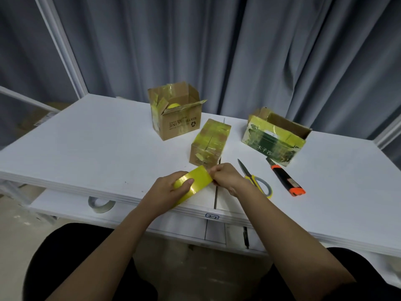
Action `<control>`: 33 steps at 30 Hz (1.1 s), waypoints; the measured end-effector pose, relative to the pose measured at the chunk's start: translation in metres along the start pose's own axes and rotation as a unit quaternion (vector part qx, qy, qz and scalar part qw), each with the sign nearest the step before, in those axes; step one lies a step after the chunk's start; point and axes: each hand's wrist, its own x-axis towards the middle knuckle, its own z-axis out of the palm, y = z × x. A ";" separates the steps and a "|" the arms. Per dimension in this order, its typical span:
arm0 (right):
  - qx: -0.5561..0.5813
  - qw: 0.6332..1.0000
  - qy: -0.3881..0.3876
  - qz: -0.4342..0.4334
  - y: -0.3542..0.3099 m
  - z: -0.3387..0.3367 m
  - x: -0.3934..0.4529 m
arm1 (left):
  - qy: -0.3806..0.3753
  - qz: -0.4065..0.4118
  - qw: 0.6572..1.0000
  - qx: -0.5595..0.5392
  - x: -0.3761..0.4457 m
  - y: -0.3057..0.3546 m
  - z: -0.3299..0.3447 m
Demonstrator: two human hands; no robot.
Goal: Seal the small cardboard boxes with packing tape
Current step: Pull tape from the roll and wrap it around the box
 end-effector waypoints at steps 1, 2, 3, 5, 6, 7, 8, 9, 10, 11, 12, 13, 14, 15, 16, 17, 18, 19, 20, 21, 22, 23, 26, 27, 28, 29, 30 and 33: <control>-0.020 1.000 -0.004 -0.006 0.003 0.002 -0.002 | -0.005 0.007 1.000 0.003 -0.001 0.001 0.000; -0.027 1.000 -0.007 -0.014 0.005 0.005 -0.003 | -0.009 0.014 1.000 0.006 -0.001 0.001 0.000; -0.027 0.999 -0.006 -0.023 0.007 0.005 -0.006 | -0.012 0.019 1.000 0.006 -0.002 0.001 0.000; -0.010 0.999 0.012 -0.044 0.010 0.003 -0.011 | -0.015 0.023 1.000 -0.003 -0.003 0.001 -0.001; 0.010 0.998 0.022 -0.057 0.012 0.001 -0.014 | -0.016 0.026 1.000 -0.008 -0.003 -0.001 -0.003; 0.023 0.996 0.034 -0.077 0.015 -0.001 -0.017 | -0.020 0.029 0.999 -0.007 -0.003 -0.002 -0.005; 0.023 0.993 0.049 -0.101 0.018 -0.002 -0.021 | -0.027 0.033 0.999 -0.005 -0.003 -0.002 -0.007; 0.023 0.991 0.056 -0.120 0.020 -0.003 -0.024 | -0.037 0.035 0.999 -0.003 -0.004 -0.002 -0.007; 0.034 0.990 0.053 -0.127 0.022 -0.003 -0.028 | -0.043 0.038 0.998 0.000 -0.004 -0.003 -0.006; 0.064 0.990 0.039 -0.119 0.022 -0.004 -0.030 | -0.044 0.041 0.998 0.003 -0.004 -0.003 -0.006; 0.100 0.989 0.021 -0.106 0.021 -0.005 -0.032 | -0.041 0.043 0.998 0.003 -0.004 -0.003 -0.005; 0.125 0.988 0.004 -0.095 0.019 -0.006 -0.033 | -0.036 0.043 0.998 0.002 -0.003 -0.003 -0.005; 0.123 0.988 0.002 -0.092 0.017 -0.007 -0.033 | -0.033 0.041 0.999 0.000 -0.002 -0.003 -0.005; 0.111 0.989 0.014 -0.099 0.015 -0.008 -0.032 | -0.035 0.040 0.999 0.001 0.000 -0.003 -0.006; 0.105 0.988 0.032 -0.112 0.013 -0.008 -0.032 | -0.041 0.036 0.999 0.002 0.002 -0.002 -0.007; 0.102 0.985 0.054 -0.125 0.012 -0.006 -0.031 | -0.048 0.028 0.998 0.000 0.003 -0.002 -0.007; 0.098 0.983 0.075 -0.135 0.011 -0.004 -0.032 | -0.051 0.018 0.999 -0.004 0.003 -0.002 -0.008; 0.089 0.981 0.096 -0.143 0.010 -0.001 -0.032 | -0.048 0.004 0.999 -0.012 0.003 -0.003 -0.008; 0.079 0.979 0.115 -0.147 0.010 0.002 -0.032 | -0.042 -0.010 0.999 -0.023 0.002 -0.004 -0.008; 0.071 0.977 0.133 -0.148 0.011 0.005 -0.031 | -0.033 -0.019 0.998 -0.041 0.000 -0.005 -0.009; 0.066 0.976 0.148 -0.148 0.012 0.007 -0.031 | -0.021 -0.020 0.997 -0.067 -0.003 -0.008 -0.010; 0.059 0.974 0.162 -0.149 0.012 0.010 -0.030 | -0.013 -0.014 0.996 -0.088 -0.006 -0.009 -0.012; 0.019 0.966 0.202 -0.158 0.012 0.014 -0.027 | -0.033 0.026 0.999 -0.029 -0.011 -0.012 -0.013; 0.010 0.964 0.213 -0.159 0.010 0.015 -0.027 | -0.042 0.040 0.998 0.026 -0.013 -0.014 -0.012; 0.008 0.962 0.221 -0.158 0.008 0.016 -0.026 | -0.045 0.054 0.995 0.076 -0.014 -0.016 -0.010; 0.011 0.962 0.224 -0.155 0.006 0.016 -0.025 | -0.038 0.061 0.992 0.104 -0.014 -0.019 -0.009; 0.018 0.963 0.224 -0.151 0.005 0.017 -0.024 | -0.024 0.063 0.992 0.107 -0.014 -0.023 -0.010; 0.042 0.966 0.202 -0.158 0.003 0.018 -0.025 | 0.002 0.052 0.996 0.066 -0.011 -0.033 -0.016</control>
